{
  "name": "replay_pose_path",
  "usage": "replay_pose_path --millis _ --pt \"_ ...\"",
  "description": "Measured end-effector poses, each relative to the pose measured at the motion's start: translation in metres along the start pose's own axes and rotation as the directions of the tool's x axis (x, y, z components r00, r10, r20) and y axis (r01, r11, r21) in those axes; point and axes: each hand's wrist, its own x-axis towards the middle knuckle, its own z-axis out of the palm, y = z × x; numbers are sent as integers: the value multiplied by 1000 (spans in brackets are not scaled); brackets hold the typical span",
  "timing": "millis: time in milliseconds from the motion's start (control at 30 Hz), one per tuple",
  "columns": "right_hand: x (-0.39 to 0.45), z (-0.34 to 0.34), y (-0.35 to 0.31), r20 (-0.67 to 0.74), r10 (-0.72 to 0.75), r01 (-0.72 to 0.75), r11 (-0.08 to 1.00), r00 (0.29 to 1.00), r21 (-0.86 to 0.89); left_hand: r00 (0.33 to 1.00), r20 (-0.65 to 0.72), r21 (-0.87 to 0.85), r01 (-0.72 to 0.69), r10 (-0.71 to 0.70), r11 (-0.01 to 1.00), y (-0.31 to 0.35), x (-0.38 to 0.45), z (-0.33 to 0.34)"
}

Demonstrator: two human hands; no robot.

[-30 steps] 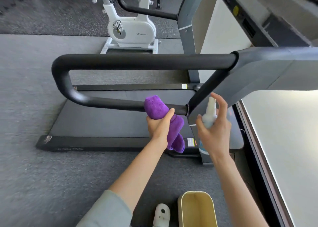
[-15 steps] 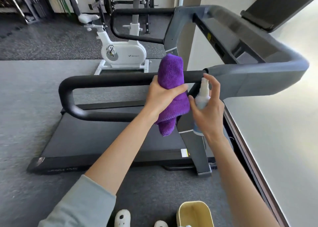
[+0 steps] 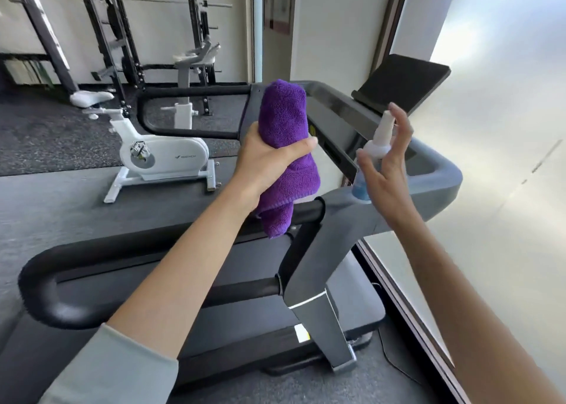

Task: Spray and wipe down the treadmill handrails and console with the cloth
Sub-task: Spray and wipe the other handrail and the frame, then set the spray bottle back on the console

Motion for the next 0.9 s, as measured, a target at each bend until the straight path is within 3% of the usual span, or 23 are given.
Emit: replay_pose_path --millis 300,633,800,900 --pt "73 -8 82 -74 223 -235 924 972 -303 997 63 -15 46 -45 999 -19 43 -10" --pt "84 -6 104 -262 355 -429 840 897 -332 990 132 -13 56 -54 998 -30 63 -5" --pt "83 -6 100 -272 427 -499 806 862 -317 989 137 -43 64 -58 997 -31 64 -4" --pt "78 -2 86 -326 265 -383 842 907 -379 990 130 -70 65 -55 995 -30 63 -4"
